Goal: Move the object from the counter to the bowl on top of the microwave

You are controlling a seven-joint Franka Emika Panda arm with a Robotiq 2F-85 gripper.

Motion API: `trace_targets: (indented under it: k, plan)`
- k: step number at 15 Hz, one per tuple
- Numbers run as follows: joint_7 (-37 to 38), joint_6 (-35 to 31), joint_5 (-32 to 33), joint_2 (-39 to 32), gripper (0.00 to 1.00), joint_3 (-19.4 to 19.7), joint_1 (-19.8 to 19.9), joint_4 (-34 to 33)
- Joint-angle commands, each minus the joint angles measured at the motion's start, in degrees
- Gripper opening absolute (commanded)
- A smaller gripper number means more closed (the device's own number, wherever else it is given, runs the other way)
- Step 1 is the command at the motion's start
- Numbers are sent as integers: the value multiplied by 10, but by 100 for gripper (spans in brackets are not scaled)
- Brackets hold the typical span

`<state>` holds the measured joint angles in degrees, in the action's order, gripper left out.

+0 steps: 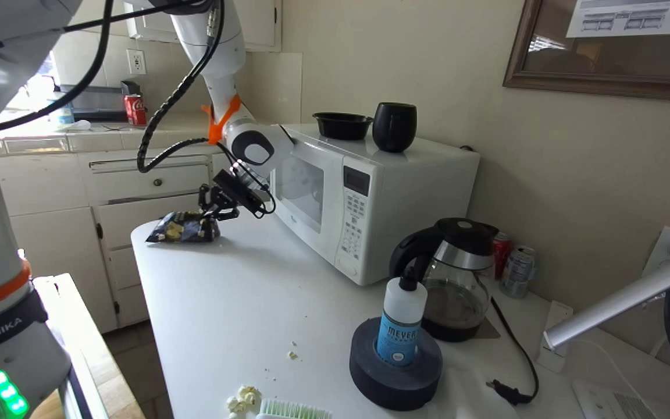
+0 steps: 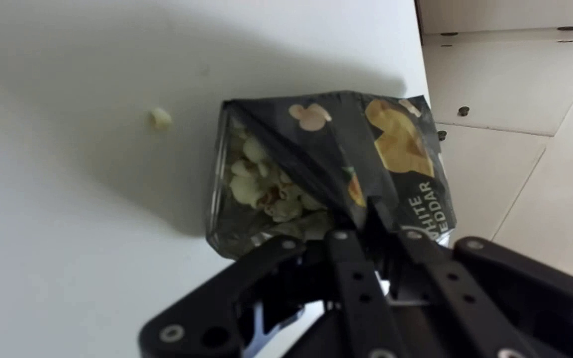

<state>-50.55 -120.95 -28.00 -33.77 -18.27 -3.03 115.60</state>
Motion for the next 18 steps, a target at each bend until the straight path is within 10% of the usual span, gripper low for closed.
trace_targets:
  k: [1,14,18]
  plan:
    - [-13,28,-27,14,0,-14,18,4]
    - [-37,-192,-175,355,0,-69,10,250]
    - [-83,-190,-282,487,0,-1,-62,291]
